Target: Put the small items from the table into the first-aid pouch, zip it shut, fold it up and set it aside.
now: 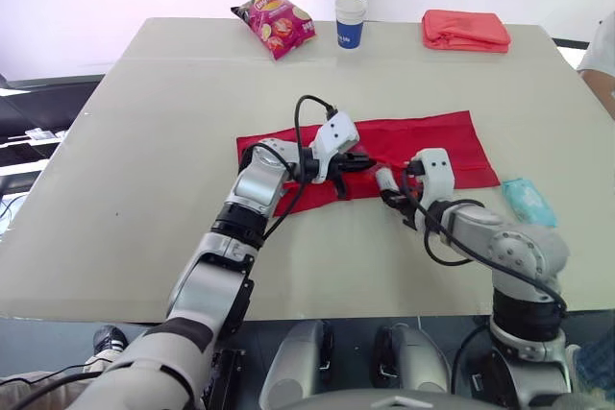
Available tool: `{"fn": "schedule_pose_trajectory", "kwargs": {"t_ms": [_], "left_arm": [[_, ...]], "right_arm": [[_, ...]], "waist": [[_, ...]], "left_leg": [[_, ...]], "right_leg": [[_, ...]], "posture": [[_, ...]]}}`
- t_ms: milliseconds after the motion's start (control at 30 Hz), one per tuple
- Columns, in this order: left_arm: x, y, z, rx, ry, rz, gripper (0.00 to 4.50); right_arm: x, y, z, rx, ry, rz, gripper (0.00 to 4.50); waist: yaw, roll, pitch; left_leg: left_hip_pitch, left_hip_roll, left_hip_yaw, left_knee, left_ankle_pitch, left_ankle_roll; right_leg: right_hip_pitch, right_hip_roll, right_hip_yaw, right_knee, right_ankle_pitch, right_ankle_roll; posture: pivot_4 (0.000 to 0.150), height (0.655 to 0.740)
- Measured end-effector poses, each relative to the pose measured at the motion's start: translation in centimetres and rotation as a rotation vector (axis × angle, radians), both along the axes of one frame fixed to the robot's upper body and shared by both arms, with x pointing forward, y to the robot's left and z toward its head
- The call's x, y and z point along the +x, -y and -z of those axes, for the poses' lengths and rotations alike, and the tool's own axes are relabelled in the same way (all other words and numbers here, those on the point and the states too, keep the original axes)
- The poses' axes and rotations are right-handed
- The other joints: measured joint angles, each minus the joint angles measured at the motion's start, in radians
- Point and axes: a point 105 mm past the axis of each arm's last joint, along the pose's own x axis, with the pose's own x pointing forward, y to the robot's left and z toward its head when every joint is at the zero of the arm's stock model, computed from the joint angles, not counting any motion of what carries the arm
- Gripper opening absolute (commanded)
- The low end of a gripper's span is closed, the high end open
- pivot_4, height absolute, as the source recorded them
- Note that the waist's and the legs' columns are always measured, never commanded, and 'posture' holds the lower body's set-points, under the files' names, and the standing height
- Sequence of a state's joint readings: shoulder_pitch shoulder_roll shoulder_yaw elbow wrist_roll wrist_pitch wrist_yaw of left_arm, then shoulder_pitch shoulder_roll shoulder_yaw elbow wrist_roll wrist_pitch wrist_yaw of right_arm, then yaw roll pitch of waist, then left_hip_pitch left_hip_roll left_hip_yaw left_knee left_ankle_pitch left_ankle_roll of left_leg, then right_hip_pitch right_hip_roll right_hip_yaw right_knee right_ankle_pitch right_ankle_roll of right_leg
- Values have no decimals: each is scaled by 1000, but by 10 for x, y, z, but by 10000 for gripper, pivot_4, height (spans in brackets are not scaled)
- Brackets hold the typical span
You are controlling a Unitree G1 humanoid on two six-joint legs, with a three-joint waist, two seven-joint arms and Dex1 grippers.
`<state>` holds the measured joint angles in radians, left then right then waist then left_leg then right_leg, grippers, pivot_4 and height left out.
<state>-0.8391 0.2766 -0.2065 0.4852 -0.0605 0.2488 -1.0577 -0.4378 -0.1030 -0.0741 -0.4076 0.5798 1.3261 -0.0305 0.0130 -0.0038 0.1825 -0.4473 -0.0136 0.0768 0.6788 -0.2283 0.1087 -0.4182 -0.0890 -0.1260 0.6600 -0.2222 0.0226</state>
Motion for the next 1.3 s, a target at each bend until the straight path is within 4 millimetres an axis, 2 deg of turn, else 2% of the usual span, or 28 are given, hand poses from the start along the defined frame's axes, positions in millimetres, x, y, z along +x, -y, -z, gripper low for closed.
{"fn": "schedule_pose_trajectory", "kwargs": {"t_ms": [300,500,633,700,733,800,967,1067,1167,1300], "left_arm": [[-6,1,2,2,-18,21,0],[-9,2,6,9,-35,32,0],[-10,2,7,13,-40,44,0],[-10,3,7,13,-41,46,0],[-11,4,7,11,-39,50,0],[-10,5,6,6,-34,53,0],[-4,0,8,14,-39,28,0],[-3,0,7,18,-29,32,0],[-1,0,7,24,-28,40,0],[-2,0,7,31,-31,56,0]], "right_arm": [[22,-3,-3,1,23,51,1594],[36,-16,0,-95,72,-18,1593],[38,-8,1,-188,115,-85,22322],[39,-1,1,-206,124,-76,29263],[38,3,0,-216,132,-74,30599],[34,9,-4,-231,152,-89,30599],[1,23,-23,-245,206,-216,30599],[-10,27,-24,-256,198,-258,30599],[-12,27,-23,-256,191,-268,21704],[-1,17,-16,-257,191,-267,2199]], "waist": [[-1,0,0],[-3,0,0],[-2,0,0],[-1,0,0],[-1,0,0],[0,0,0],[-1,0,0],[-1,0,0],[-1,0,0],[-1,0,0]], "left_leg": [[0,0,0,0,0,0],[1,0,1,0,0,0],[0,0,1,0,0,0],[0,0,1,0,0,0],[0,0,1,0,0,0],[0,0,1,0,0,0],[0,1,1,0,0,0],[0,1,1,0,0,0],[0,1,1,0,0,0],[0,1,1,0,0,0]], "right_leg": [[0,0,0,0,0,0],[0,1,1,0,0,0],[0,0,1,0,0,0],[0,0,1,0,0,0],[0,0,1,0,0,0],[0,0,1,0,0,0],[0,-3,1,0,0,0],[0,-4,1,0,0,0],[0,-4,1,0,0,0],[0,-4,1,0,0,0]], "posture": [[1500,7400],[1500,7400],[1500,7400],[1500,7400],[1500,7400],[1500,7400],[1500,7400],[1500,7400],[1500,7400],[1500,7400]]}}
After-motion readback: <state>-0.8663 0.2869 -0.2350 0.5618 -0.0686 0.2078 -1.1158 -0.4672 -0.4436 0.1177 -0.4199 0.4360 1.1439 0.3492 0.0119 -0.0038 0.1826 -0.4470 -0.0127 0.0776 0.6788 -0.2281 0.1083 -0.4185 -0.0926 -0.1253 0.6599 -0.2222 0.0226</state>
